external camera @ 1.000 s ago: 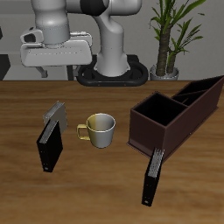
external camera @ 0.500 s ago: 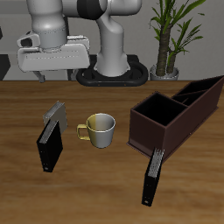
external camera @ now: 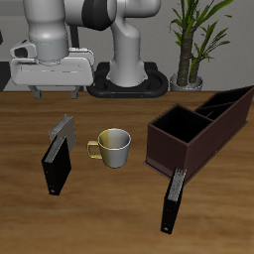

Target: Place the right black book into the left desk caddy's front compartment

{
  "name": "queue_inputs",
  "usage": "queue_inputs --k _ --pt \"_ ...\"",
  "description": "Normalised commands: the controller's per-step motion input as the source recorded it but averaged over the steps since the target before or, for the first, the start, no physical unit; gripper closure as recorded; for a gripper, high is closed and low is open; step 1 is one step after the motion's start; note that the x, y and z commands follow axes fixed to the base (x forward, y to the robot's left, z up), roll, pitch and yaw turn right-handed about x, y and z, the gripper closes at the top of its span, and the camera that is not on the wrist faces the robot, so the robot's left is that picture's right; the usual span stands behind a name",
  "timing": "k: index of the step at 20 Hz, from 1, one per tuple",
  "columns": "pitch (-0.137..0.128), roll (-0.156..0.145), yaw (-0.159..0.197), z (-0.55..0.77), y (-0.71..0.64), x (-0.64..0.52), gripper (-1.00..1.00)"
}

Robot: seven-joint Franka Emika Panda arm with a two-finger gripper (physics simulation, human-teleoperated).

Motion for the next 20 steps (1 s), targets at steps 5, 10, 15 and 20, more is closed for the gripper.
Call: queue_inputs --k 5,10,15,20 --pt "-0.008 -0.021 -0.004 -0.10 -0.08 0.06 -1.00" --pt "0.004 -0.033 -0.002 -0.14 -0.07 0.05 -1.00" --pt "0.006 -0.054 -0.027 -0.20 -0.16 0.06 -1.00" --pt "0.009 -0.015 0.003 -0.16 -0.06 0.06 -1.00"
